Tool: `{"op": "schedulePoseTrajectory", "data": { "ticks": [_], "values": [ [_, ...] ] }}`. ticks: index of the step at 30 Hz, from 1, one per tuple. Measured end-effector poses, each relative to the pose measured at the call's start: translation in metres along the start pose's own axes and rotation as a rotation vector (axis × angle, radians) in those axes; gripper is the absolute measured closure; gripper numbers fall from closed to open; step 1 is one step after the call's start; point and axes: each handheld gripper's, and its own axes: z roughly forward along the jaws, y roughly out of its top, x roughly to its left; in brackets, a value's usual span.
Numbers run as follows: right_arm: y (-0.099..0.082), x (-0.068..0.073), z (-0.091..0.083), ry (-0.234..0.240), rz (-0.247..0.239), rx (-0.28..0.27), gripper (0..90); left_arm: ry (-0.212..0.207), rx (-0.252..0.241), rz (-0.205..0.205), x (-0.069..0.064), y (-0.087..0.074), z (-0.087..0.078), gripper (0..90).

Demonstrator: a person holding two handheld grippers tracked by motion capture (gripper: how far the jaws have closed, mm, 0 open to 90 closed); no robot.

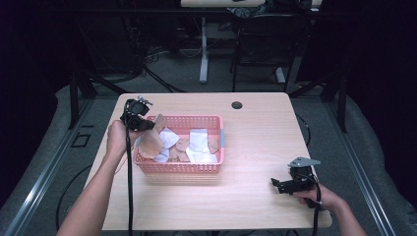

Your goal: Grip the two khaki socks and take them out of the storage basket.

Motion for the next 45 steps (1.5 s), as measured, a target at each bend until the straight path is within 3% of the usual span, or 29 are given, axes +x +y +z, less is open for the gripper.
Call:
{"op": "schedulePoseTrajectory", "data": {
  "ticks": [10, 20, 31, 38, 45],
  "values": [
    [0.0, 0.0, 0.0, -0.003, 0.002, -0.001, 0.0, 0.017, -0.04, 0.034, -0.002, 0.012, -0.025, 87.8],
    [0.0, 0.0, 0.0, -0.003, 0.002, -0.001, 0.0, 0.029, -0.072, 0.02, 0.008, 0.013, -0.051, 87.8],
    [0.0, 0.0, 0.0, -0.004, 0.001, 0.0, 0.0, 0.063, -0.094, 0.006, 0.022, 0.007, -0.076, 87.8],
    [0.0, 0.0, 0.0, -0.006, 0.001, 0.0, 0.0, 0.081, -0.098, -0.026, 0.035, -0.003, -0.083, 87.8],
    [0.0, 0.0, 0.0, -0.007, 0.0, 0.001, 0.0, 0.131, -0.079, -0.047, 0.046, -0.014, -0.087, 87.8]
  ]
}}
